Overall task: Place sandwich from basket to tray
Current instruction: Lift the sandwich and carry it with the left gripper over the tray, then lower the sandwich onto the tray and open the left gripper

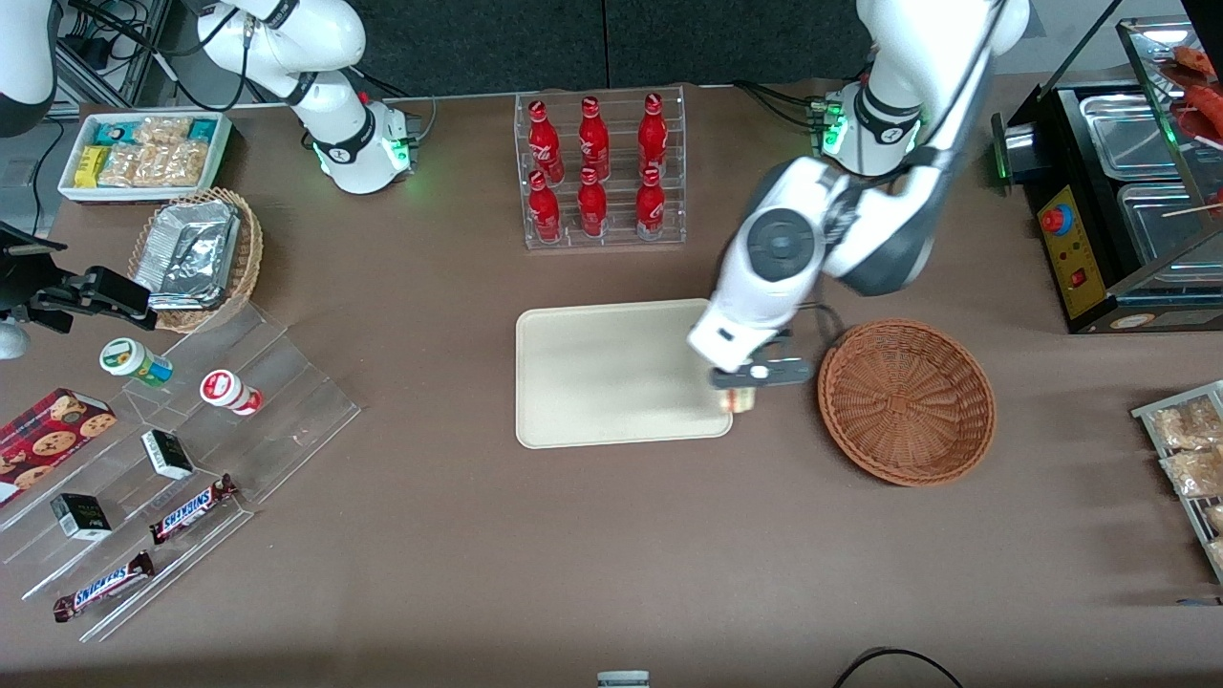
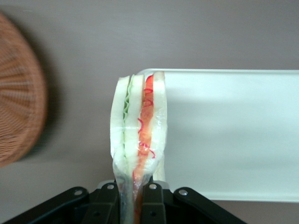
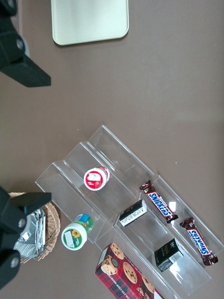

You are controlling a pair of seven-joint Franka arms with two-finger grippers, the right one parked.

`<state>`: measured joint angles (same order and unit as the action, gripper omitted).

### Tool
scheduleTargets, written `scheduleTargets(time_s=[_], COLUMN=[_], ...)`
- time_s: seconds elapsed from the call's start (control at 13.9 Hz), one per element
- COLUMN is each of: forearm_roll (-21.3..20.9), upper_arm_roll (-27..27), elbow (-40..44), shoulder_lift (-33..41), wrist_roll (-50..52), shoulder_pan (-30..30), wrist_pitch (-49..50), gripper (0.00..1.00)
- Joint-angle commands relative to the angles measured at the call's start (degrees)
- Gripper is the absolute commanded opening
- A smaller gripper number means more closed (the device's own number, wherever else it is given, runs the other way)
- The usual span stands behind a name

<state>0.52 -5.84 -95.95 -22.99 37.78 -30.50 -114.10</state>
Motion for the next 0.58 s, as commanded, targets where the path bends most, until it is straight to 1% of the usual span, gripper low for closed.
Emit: scheduleTargets(time_s=[0.0, 0.14, 0.43, 0.51], forearm_roll=[1.06, 1.15, 1.06, 1.06], upper_arm_roll=[0.83, 0.83, 0.83, 0.83], elbow=[9.53, 12.26, 15.79, 15.88], shoulder_lift=[-8.46, -11.72, -16.9, -17.96], wrist_roll=[0.1, 0.28, 2.29, 2.73], shoulder_pan=[-4.37, -7.28, -9.84, -10.1], wrist_pitch=[1.16, 0.98, 0.19, -1.72], gripper=[0.0, 0.0, 0.0, 0.0])
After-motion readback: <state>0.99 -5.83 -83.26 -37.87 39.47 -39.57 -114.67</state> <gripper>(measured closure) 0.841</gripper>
